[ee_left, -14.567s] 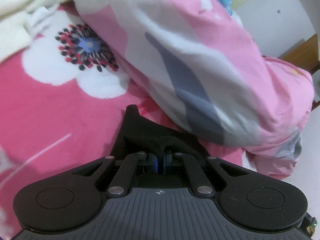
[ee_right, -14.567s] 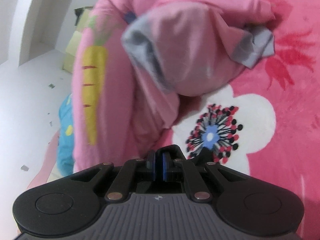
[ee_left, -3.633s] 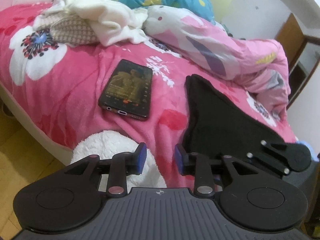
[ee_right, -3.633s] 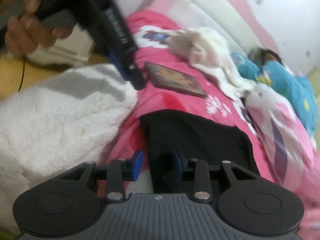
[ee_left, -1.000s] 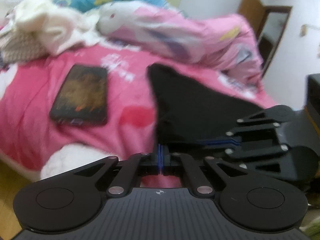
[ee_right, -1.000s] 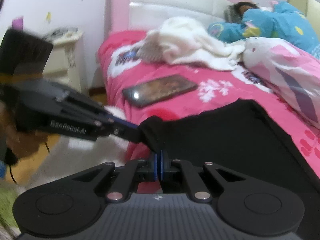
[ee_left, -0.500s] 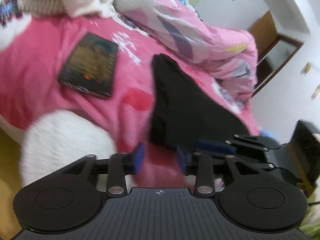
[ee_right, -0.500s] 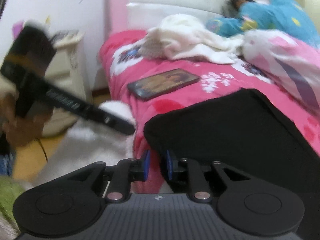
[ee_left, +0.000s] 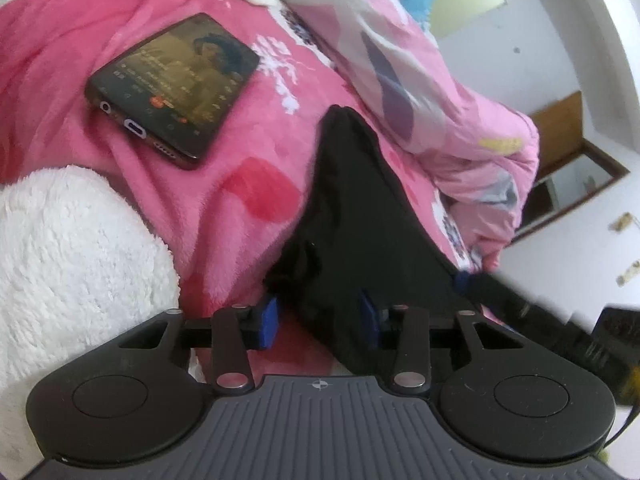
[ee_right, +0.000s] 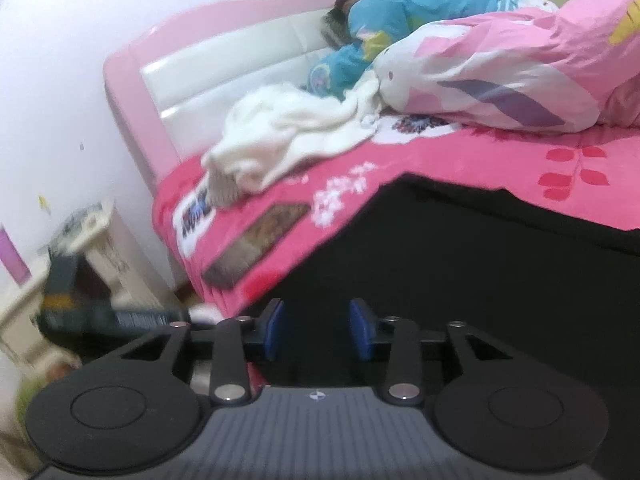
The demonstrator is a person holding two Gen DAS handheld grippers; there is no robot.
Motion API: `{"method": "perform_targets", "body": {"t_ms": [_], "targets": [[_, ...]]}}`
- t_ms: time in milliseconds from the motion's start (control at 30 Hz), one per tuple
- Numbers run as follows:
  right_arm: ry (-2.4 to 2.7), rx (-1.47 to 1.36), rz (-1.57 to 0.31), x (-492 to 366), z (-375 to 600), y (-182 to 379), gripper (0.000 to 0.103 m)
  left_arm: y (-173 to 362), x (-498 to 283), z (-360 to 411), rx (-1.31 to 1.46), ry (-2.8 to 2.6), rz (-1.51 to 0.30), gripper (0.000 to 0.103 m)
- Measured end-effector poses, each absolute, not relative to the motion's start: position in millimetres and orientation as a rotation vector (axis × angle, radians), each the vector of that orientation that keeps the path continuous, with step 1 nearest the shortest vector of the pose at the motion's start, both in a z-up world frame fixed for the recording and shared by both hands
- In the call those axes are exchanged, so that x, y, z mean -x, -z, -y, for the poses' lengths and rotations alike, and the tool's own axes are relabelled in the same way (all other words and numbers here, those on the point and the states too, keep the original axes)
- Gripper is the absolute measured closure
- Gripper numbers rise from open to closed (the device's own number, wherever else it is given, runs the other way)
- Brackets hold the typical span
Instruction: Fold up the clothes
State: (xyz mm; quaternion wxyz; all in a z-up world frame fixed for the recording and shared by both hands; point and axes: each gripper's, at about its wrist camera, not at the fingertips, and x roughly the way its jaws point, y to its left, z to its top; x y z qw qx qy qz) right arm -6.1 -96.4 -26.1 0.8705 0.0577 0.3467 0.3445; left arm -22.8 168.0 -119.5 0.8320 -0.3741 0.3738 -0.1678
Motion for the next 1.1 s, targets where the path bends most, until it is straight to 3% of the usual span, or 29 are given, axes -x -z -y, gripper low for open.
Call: {"method": "perform_targets", "body": {"t_ms": [167,200,267,800,1100], "targets": [[-0.674,-0.127,-0.82,-49,68,25,0.047,117,23,-165,0.773,0.309,-0.767,0.088],[-0.664,-0.129,-0.839,-60,62,24,0.041,116,24,-165,0.765,0.305,-0.759,0.089],[-0.645,-0.131,-0.877,-82,50,24,0.04,113,25,-163,0.734,0.31,-0.741,0.093],[-0.499,0.012,-1.097,-200,-32,63,0.037,93,43,-132,0.455,0.395,-0.591,0.097],[-0.497,0.165,-1.052,-193,-44,64,0.051,89,44,-113,0.374,0.422,-0.56,0.097]]}}
